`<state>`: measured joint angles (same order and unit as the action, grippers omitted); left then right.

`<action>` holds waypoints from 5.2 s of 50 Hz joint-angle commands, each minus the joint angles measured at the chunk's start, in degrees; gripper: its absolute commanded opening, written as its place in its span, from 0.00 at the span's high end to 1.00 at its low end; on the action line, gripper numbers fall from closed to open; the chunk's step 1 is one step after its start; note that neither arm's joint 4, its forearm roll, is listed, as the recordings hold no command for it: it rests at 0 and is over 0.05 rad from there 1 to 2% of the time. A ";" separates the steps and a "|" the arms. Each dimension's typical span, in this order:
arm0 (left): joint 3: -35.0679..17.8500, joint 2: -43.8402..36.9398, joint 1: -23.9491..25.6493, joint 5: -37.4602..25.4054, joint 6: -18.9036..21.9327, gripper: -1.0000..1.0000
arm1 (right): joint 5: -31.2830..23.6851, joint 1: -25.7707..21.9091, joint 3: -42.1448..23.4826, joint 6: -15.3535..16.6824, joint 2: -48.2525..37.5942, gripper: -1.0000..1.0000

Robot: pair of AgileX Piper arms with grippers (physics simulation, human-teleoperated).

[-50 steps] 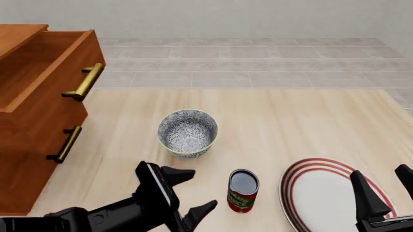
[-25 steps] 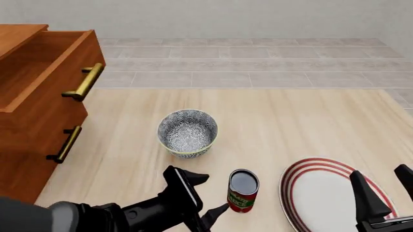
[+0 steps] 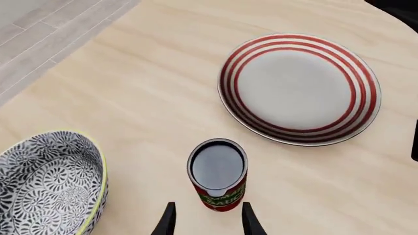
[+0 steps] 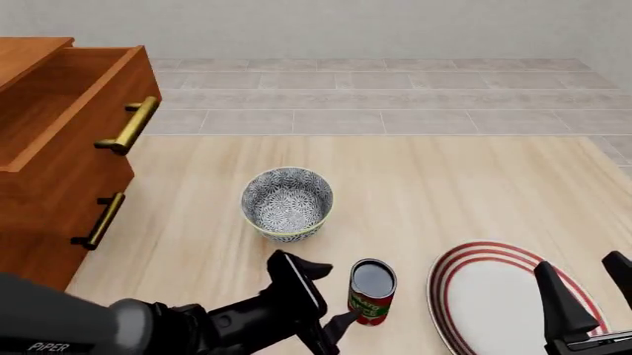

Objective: Put the ketchup in the top drawer of the cabinet.

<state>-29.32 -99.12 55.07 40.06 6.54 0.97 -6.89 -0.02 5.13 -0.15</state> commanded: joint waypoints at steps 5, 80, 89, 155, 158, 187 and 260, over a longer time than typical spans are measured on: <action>-3.37 -3.46 0.21 -0.33 -1.26 0.00 | -0.21 -0.23 0.01 0.05 -0.12 0.00; -8.43 -6.34 -0.90 -2.81 0.69 1.00 | 0.10 -0.14 0.01 1.60 0.03 0.00; -6.21 2.35 -0.53 -5.57 0.69 1.00 | 0.13 -0.02 0.01 1.35 0.04 0.00; 0.86 45.82 -8.83 -27.56 -0.66 1.00 | 0.03 1.02 -0.03 0.17 -0.29 0.00; 1.29 48.68 -7.79 -27.85 2.01 1.00 | -0.06 1.04 -0.02 0.46 -0.33 0.00; -8.95 65.95 -17.42 -50.64 0.01 1.00 | -0.49 0.77 -0.01 2.27 -0.42 0.00; -40.47 66.68 -41.82 -91.69 8.59 1.00 | -0.69 0.08 0.01 1.47 -1.24 0.00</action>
<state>-67.93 -31.09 17.20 -49.10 13.47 0.28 -6.63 -0.01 6.70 -1.22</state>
